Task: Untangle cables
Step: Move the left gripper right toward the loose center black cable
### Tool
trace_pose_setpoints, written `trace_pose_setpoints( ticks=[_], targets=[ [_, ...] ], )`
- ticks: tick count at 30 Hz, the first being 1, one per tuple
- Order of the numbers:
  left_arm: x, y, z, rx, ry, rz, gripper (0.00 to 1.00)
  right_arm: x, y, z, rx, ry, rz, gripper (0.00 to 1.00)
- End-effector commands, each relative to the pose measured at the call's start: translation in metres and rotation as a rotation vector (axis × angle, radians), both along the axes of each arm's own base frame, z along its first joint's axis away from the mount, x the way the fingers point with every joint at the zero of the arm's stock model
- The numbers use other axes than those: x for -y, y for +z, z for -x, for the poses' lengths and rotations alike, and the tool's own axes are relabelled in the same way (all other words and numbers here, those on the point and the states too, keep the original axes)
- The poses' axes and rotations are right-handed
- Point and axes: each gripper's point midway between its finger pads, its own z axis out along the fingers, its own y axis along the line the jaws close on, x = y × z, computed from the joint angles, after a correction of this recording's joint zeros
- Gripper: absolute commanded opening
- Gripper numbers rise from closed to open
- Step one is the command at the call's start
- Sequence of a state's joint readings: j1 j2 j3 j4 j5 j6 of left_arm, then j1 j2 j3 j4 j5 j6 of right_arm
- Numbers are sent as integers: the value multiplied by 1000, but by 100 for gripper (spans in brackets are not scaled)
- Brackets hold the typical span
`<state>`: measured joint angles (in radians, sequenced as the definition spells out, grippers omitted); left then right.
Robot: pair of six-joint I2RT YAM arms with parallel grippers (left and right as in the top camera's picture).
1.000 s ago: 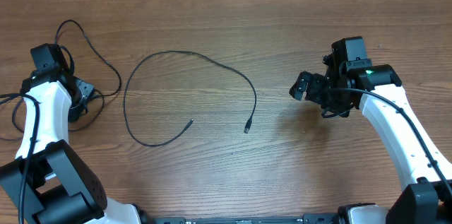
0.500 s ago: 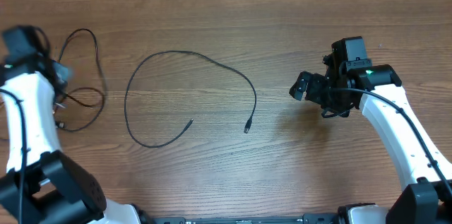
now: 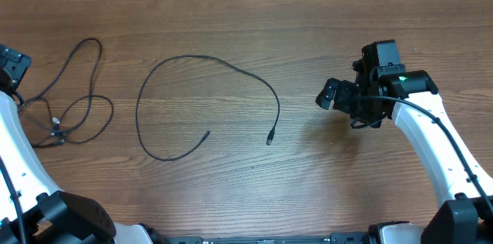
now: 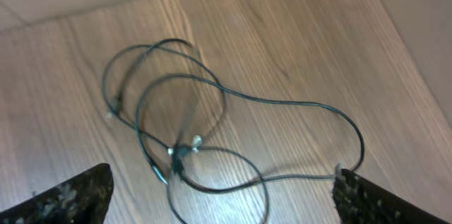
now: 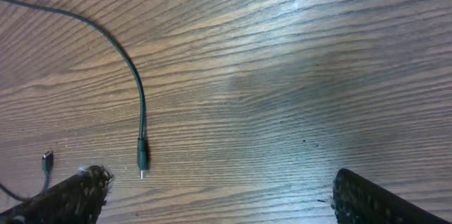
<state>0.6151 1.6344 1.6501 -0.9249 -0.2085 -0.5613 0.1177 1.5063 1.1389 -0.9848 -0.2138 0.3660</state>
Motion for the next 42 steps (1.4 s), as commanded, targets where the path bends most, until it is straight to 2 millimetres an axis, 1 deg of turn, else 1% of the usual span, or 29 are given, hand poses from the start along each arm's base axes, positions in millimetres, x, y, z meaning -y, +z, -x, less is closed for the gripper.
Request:
trace_pose_setpoints(
  ticks=[1,2,7,9,12,15,18,21,24,27,28,34,38,42],
  targets=[
    [19,0,-14,45,-94,69,99,-1,12,-4,40,1,-9,100],
    [28,-2,-18,62,-126,110,100,-1,12,-4,39,1,-9,100],
    [55,-8,-25,78,-228,213,99,-1,12,-4,40,1,-9,100],
    [67,-8,-31,83,-294,234,99,-1,12,-4,40,1,-9,100],
    [92,-6,-44,88,-432,247,100,-1,12,-4,42,1,-9,100],
    [124,-8,-52,68,-556,270,100,-1,12,-5,44,0,-10,100],
    [161,-15,-52,17,-633,314,99,-1,12,-5,44,0,-10,100],
    [197,-20,-54,-41,-758,309,100,-1,12,-5,46,0,-10,100],
    [227,-24,-53,-107,-865,272,100,-1,12,-5,46,1,-10,100],
    [252,-28,-51,-156,-922,251,100,-1,12,-5,46,1,-10,100],
    [266,-29,-50,-172,-960,253,100,-1,12,-5,46,1,-10,100],
    [328,-36,-48,-215,-1120,255,100,-1,12,-5,46,-1,-10,100],
    [374,-49,-46,-254,-1233,256,100,-1,12,-5,38,-29,-18,100],
    [414,-68,-41,-310,-1324,267,100,-1,12,-5,35,-29,-17,100]
  ],
)
